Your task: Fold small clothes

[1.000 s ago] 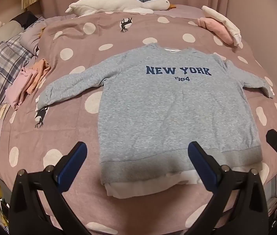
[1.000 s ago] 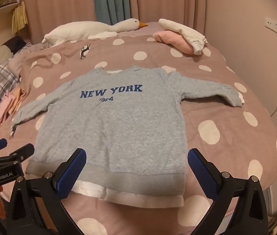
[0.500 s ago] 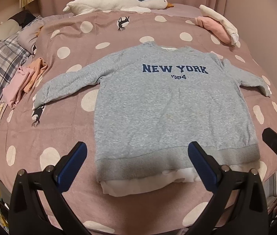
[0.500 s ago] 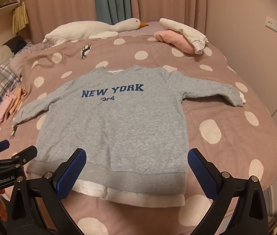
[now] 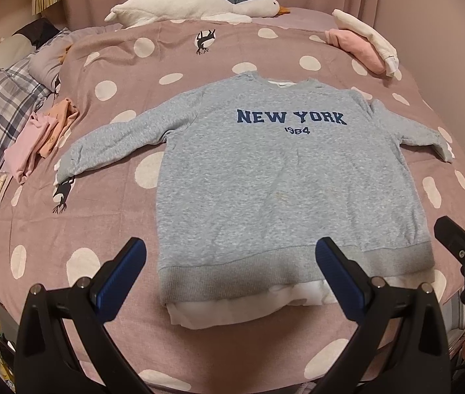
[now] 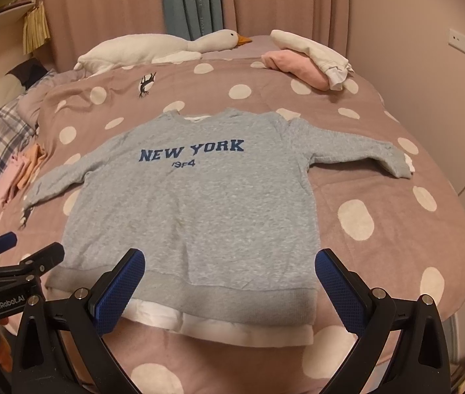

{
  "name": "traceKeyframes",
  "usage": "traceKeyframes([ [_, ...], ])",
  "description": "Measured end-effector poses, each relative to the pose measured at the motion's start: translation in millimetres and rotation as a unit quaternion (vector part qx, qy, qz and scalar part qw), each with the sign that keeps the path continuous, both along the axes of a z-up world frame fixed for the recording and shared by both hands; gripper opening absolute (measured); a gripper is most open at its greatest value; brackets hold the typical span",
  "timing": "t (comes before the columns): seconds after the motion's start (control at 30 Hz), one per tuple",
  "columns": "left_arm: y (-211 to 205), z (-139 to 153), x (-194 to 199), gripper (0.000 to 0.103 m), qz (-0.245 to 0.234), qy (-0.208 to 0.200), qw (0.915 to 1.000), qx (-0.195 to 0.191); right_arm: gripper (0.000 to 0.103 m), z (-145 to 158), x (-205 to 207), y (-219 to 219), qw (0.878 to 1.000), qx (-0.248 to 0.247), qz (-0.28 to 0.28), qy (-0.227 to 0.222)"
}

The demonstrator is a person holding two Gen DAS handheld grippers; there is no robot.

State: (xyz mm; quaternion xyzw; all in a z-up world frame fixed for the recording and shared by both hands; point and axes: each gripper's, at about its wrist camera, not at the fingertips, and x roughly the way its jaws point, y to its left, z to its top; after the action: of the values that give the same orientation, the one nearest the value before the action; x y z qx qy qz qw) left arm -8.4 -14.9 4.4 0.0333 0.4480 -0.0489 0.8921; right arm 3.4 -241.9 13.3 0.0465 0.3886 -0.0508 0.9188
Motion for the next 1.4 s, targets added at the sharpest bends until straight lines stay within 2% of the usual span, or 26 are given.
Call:
traceKeyframes([
  [1.4, -6.6, -0.2, -0.9, 0.103, -0.006, 0.002, 1.0000, -0.005, 0.102, -0.6, -0.6, 1.0, 1.000, 0.001, 0.005, -0.001],
])
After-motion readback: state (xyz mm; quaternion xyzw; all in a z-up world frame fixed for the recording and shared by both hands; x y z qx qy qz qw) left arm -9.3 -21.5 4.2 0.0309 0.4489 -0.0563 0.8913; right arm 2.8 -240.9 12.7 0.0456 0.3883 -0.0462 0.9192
